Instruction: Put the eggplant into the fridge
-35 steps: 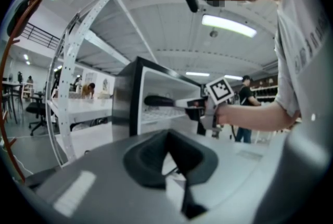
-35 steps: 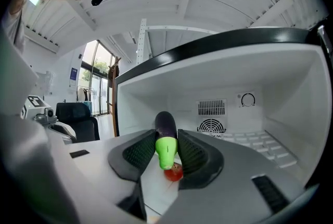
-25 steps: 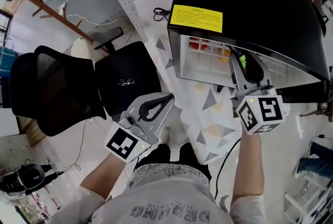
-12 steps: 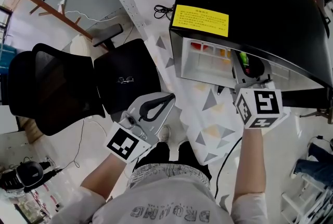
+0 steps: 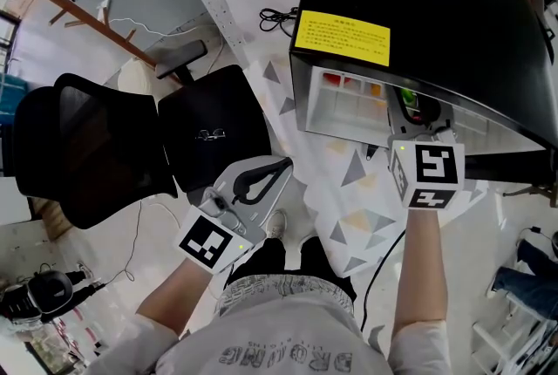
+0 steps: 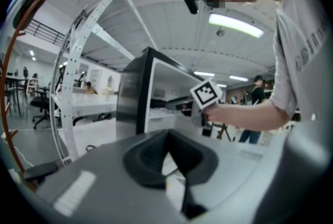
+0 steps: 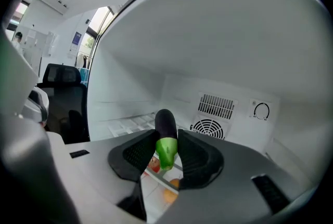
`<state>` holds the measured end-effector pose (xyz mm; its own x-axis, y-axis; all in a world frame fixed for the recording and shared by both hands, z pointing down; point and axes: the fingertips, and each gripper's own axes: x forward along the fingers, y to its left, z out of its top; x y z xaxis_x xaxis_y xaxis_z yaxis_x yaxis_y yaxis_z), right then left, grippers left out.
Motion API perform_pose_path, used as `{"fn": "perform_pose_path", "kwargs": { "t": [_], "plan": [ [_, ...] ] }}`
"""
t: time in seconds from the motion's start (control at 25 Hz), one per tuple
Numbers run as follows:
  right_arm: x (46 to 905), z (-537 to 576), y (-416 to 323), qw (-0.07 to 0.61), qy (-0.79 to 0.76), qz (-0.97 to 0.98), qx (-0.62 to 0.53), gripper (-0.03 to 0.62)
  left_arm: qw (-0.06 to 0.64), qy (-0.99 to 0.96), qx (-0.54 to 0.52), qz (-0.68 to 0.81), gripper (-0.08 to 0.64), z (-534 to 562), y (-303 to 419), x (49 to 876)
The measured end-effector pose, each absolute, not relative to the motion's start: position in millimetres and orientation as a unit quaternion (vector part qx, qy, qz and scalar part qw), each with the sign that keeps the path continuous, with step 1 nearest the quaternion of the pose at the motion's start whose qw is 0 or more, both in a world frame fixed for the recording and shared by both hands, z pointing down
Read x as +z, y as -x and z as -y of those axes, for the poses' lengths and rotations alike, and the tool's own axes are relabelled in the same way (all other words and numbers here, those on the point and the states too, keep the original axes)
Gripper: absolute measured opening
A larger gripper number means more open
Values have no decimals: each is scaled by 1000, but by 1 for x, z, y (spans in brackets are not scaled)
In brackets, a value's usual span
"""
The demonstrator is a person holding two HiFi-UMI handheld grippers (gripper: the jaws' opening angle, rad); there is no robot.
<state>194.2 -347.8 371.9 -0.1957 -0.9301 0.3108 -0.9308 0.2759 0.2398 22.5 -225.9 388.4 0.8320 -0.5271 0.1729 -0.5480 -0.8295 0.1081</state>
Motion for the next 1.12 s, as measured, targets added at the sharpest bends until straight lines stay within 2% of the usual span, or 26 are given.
{"fn": "perform_pose_path", "kwargs": {
  "t": [0.44,1.12],
  "plan": [
    [383,350,-193,240,-604,760,3,129,73,-954,66,281,6,227,-21,386],
    [378,340,-192,223,-599,769,14,147,66,-955,68,281,6,218,-20,380]
  ]
}}
